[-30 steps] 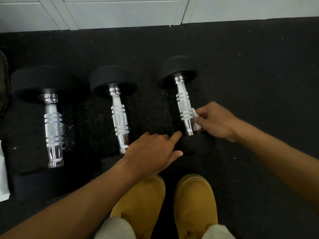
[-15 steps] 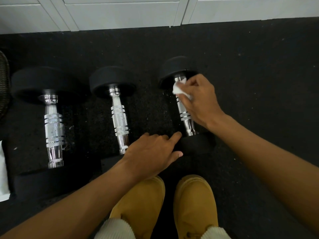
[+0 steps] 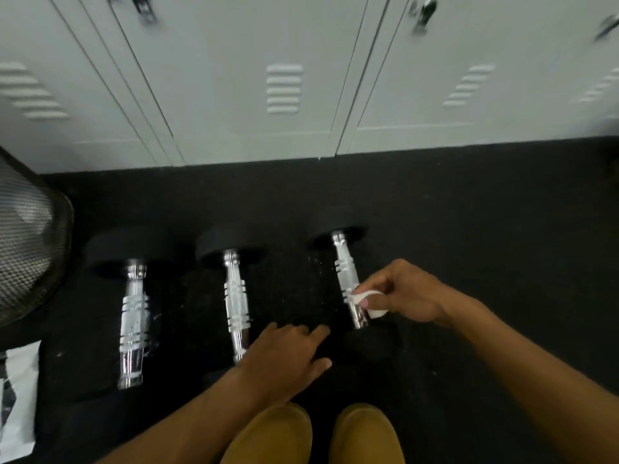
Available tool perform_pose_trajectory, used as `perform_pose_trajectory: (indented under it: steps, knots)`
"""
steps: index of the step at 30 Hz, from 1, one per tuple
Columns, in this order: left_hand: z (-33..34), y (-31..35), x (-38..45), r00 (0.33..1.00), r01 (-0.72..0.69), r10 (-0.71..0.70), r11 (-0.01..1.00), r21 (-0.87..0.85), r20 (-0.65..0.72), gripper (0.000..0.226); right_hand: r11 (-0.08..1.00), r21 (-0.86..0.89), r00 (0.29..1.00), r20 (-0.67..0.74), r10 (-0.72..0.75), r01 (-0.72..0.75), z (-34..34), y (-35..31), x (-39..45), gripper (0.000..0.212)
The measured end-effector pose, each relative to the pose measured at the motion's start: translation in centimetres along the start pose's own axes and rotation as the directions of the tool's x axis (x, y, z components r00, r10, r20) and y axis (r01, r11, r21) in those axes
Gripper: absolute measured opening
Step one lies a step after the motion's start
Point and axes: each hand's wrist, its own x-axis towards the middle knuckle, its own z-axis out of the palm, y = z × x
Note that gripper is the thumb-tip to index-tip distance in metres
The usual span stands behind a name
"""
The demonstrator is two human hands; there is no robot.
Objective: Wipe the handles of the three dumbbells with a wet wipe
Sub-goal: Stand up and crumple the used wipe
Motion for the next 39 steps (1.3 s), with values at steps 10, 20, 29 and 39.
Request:
perform_pose_trajectory:
  steps: [10, 20, 29, 39]
  knots:
    - [-18.9, 3.6, -5.5, 0.959, -0.023, 0.055, 0.993, 0.119, -0.277, 0.046, 0.963, 0.076, 0.808, -0.563, -0.174, 0.26, -9.5, -13.3, -12.3, 0.011]
    - [-40.5, 11.8, -15.6, 0.776, 0.084, 0.117, 0.955, 0.285, -0.62, 0.05, 0.894, -0.169, 0.469, -0.802, -0.369, 0.414, -18.2, -28.4, -28.9, 0.009]
    - [-53.7, 19.9, -26.3, 0.533, 0.175, 0.279, 0.887, 0.427, -0.798, 0.05, 0.795, -0.291, 0.204, -0.867, -0.454, 0.532, -20.4, -37.4, -42.3, 0.042]
    - [-58.4, 24.7, -34.4, 0.208, 0.256, 0.447, 0.833, 0.49, -0.87, 0.068, 0.566, -0.342, -0.038, -0.877, -0.479, 0.75, -18.4, -43.7, -51.3, 0.019]
